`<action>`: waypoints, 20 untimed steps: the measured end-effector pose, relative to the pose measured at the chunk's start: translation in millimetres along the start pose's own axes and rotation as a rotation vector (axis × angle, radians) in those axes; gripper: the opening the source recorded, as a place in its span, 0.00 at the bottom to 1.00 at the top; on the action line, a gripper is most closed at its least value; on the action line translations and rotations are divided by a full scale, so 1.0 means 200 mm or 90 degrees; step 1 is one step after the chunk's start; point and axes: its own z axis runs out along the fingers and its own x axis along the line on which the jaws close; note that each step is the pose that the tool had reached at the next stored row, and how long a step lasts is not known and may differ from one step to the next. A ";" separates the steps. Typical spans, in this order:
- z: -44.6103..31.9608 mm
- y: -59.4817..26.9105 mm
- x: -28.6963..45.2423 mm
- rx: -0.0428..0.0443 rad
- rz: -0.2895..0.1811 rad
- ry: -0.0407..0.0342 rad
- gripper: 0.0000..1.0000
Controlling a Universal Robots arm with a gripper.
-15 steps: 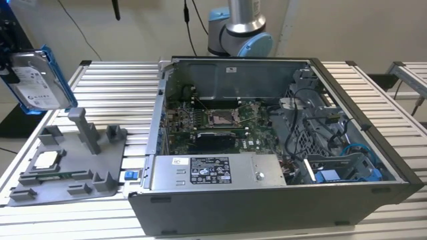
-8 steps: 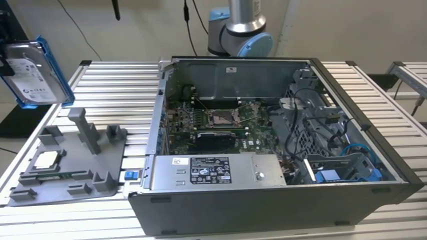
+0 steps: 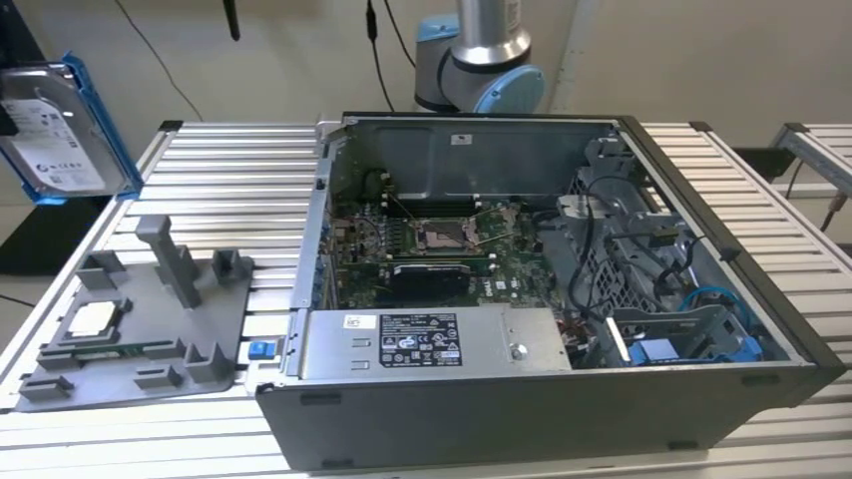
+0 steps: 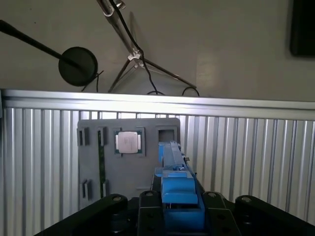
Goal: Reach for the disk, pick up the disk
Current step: 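Pick up the disk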
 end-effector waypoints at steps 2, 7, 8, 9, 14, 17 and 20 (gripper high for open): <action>-0.024 0.000 0.000 0.0000 0.000 0.0000 0.00; -0.082 0.000 0.000 0.0000 0.000 0.0000 0.00; -0.093 0.000 0.000 0.0001 0.000 0.0000 0.00; -0.105 0.000 0.000 -0.0001 0.000 0.0000 0.00; -0.169 0.001 0.000 0.0000 0.000 0.0000 0.00; -0.210 0.001 0.000 0.0000 0.000 0.0000 0.00; -0.247 0.001 0.000 0.0000 0.000 0.0000 0.00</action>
